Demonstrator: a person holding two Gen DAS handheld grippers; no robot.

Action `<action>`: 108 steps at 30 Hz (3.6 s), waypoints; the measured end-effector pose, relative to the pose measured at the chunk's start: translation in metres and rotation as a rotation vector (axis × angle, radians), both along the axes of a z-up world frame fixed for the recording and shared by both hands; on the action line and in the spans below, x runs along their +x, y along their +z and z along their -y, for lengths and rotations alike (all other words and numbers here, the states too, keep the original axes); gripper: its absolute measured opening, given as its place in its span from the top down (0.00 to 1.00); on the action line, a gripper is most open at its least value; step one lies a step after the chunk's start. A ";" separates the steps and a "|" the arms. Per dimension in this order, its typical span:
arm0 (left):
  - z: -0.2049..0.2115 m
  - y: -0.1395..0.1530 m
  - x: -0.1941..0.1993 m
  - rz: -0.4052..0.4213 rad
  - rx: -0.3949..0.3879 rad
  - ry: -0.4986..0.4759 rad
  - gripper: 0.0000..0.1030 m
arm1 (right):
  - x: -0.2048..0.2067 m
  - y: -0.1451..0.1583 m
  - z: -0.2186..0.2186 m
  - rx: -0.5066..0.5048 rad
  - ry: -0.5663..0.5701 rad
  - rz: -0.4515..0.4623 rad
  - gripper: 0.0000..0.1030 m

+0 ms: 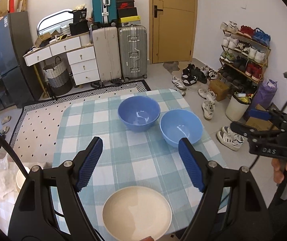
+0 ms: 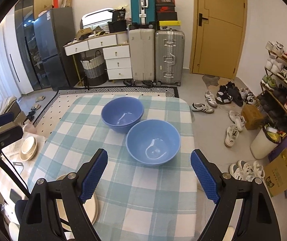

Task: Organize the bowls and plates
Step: 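Move both grippers back toward the two remaining blue bowls, then bring left gripper to one blue bowl rim while right gripper approaches the other, then close left gripper on one blue bowl rim while right gripper grips the other, then lift both blue bowls and bring them toward each other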

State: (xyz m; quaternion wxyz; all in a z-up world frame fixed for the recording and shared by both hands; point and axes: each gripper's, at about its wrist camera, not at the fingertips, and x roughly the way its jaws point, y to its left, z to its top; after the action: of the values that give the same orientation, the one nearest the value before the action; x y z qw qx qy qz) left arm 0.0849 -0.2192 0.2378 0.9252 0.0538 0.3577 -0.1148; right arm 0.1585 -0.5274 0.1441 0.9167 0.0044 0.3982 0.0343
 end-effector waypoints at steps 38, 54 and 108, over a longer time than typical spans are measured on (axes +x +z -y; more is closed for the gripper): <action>0.033 -0.258 0.374 -0.264 0.061 0.067 0.26 | 0.236 -0.152 0.045 0.067 -0.005 -0.195 0.16; -0.052 -0.345 0.469 -0.339 -0.011 0.137 0.26 | 0.350 -0.196 -0.032 0.093 0.101 -0.301 0.16; 0.033 -0.235 0.368 -0.245 -0.006 -0.015 0.86 | 0.277 -0.111 0.006 0.059 0.001 -0.236 0.89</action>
State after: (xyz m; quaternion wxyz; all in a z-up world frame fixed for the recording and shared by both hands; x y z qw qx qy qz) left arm 0.4533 -0.2527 0.0027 0.8738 0.0394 0.4675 -0.1283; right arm 0.4354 -0.5339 0.0336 0.8628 0.0352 0.5023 0.0458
